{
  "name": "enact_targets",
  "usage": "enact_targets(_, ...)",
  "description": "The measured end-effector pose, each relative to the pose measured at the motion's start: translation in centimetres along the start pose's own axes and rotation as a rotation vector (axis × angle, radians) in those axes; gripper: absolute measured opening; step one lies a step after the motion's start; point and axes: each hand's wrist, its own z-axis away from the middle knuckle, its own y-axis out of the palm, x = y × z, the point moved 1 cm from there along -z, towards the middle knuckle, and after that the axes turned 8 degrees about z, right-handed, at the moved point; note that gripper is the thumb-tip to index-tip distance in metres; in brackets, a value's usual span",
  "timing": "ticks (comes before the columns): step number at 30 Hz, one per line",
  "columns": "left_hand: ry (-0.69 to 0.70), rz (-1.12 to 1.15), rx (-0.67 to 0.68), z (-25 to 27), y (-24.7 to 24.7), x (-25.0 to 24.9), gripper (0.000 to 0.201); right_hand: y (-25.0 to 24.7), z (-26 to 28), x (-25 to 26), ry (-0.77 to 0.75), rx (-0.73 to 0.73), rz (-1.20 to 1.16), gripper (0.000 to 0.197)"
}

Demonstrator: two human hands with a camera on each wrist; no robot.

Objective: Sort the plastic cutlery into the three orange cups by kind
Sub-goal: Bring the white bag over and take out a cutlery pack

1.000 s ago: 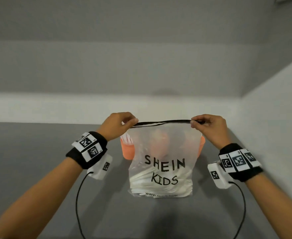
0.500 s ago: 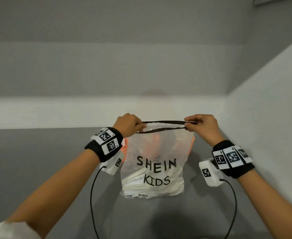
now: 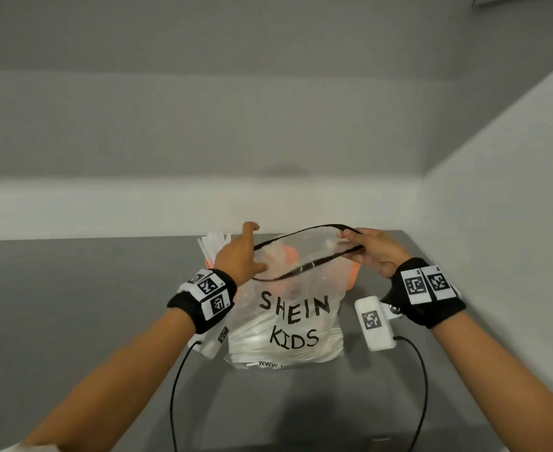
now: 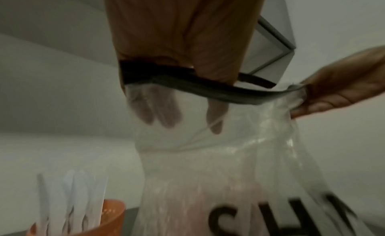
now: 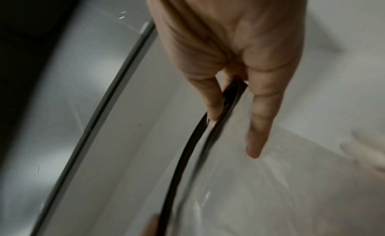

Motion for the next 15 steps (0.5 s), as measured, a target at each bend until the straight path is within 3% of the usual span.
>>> enact_targets(4, -0.023, -0.205, 0.228, 1.5, 3.1, 1.1, 0.035, 0.0, 0.3, -0.8, 0.231, 0.044, -0.501, 0.021)
enact_targets(7, -0.148, -0.151, 0.155, 1.3, 3.5, 2.7, 0.032, 0.3, 0.4, -2.4, 0.275, 0.054, -0.535, 0.007)
enact_targets(8, -0.21, -0.073, 0.121, 1.0, 3.3, 3.2, 0.031, 0.3, 0.4, -3.0, 0.26, 0.079, -0.527, 0.016)
enact_targets(9, -0.283, 0.068, 0.083, 0.6, 3.0, 3.6, 0.029, 0.2, 0.4, -3.6, 0.252, 0.127, -0.482, 0.032)
enact_targets(10, -0.382, 0.291, 0.043, 0.4, 2.8, 3.9, 0.025, 0.1, 0.7, -4.2, 0.249, 0.18, -0.366, 0.034)
enact_targets(12, -0.596, 0.877, 0.02, 0.5, 2.4, 3.5, 0.018, 0.5, 2.2, -5.0, 0.188, 0.284, 0.058, 0.008)
enact_targets(13, -0.673, 1.121, 0.012, 0.6, 2.2, 3.0, 0.019, 0.8, 2.6, -5.8, 0.175, 0.345, 0.251, 0.005)
enact_targets(14, -0.739, 1.309, 0.004, 0.8, 2.2, 2.7, 0.023, 1.3, 3.2, -6.4, 0.169, 0.414, 0.423, 0.011)
enact_targets(15, -0.794, 1.458, 0.007, 1.0, 2.3, 2.3, 0.026, 1.6, 3.2, -7.3, 0.157, 0.447, 0.55, 0.03)
